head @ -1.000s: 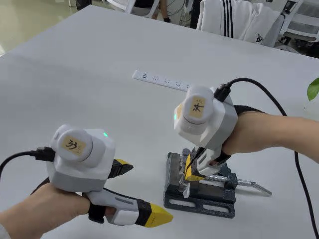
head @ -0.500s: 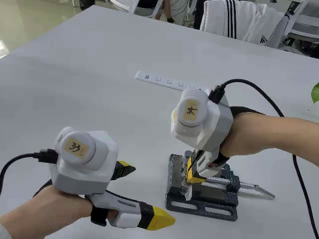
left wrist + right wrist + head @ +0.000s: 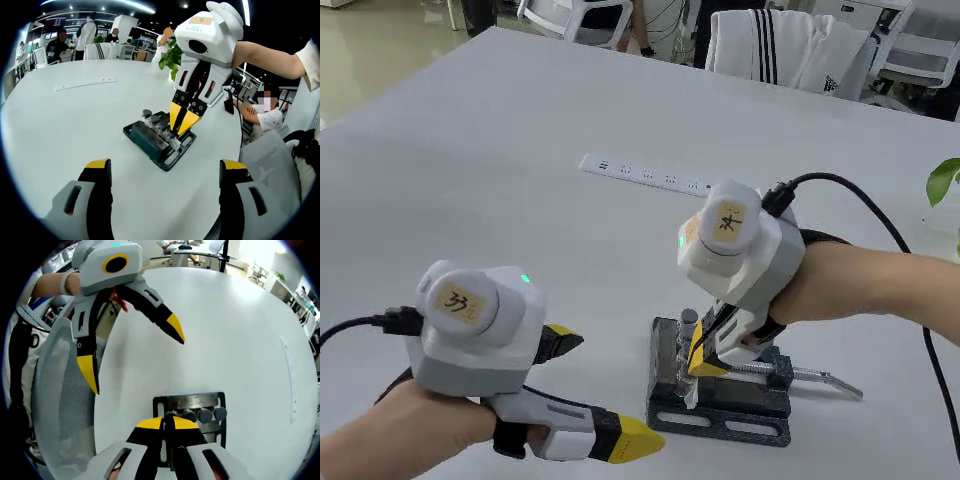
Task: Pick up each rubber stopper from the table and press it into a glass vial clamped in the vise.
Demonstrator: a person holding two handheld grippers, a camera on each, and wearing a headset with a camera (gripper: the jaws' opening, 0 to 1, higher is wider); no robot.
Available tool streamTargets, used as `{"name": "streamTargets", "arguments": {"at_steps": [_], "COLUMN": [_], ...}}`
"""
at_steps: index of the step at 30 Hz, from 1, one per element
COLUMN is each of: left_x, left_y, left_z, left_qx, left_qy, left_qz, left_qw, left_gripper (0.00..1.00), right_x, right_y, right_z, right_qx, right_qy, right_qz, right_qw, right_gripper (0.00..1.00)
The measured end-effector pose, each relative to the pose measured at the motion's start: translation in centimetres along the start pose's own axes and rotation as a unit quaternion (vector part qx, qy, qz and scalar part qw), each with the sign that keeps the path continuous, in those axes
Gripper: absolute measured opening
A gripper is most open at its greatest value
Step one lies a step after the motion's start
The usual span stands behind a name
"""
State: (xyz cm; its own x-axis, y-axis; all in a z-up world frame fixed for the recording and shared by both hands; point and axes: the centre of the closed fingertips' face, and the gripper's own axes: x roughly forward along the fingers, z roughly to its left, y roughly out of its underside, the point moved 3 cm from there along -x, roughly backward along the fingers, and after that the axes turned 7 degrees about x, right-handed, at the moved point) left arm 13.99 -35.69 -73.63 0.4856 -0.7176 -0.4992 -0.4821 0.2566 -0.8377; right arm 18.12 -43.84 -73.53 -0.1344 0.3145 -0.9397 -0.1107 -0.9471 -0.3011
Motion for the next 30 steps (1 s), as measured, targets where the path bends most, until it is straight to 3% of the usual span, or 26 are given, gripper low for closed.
{"name": "streamTargets", "arguments": {"at_steps": [4,8,12,16,22,27,30], "left_x": [-0.1,-0.3,-0.5,-0.7,-1.0,-1.3,-1.4], "left_y": [0.0,-0.3,-0.4,-0.7,-1.1,-1.3,-1.5], "left_z": [0.1,0.0,0.1,0.1,-0.2,-0.1,-0.1], "left_qx": [0.002,0.006,0.009,0.012,0.019,0.023,0.023], "left_qy": [-0.001,-0.004,-0.008,-0.009,-0.012,-0.017,-0.019], "left_qz": [0.0,-0.004,-0.006,-0.007,-0.01,-0.014,-0.017], "left_qw": [1.0,1.0,0.9999,0.9999,0.9997,0.9995,0.9994], "left_gripper": [0.88,0.9,0.91,0.93,0.94,0.96,0.98], "right_x": [-0.6,-1.4,-2.3,-2.3,-2.6,-2.4,-2.7], "right_y": [0.5,0.1,0.5,1.6,3.0,4.6,5.3], "right_z": [-0.3,-0.3,0.0,0.3,-0.1,-0.1,0.0], "right_qx": [-0.002,0.024,0.047,0.056,0.088,0.104,0.116], "right_qy": [0.02,0.031,0.044,0.048,0.071,0.078,0.088], "right_qz": [-0.017,-0.075,-0.113,-0.127,-0.171,-0.184,-0.199], "right_qw": [0.9997,0.9964,0.9915,0.9892,0.9788,0.9744,0.969], "right_gripper": [0.12,0.19,0.26,0.4,0.57,0.67,0.74]}}
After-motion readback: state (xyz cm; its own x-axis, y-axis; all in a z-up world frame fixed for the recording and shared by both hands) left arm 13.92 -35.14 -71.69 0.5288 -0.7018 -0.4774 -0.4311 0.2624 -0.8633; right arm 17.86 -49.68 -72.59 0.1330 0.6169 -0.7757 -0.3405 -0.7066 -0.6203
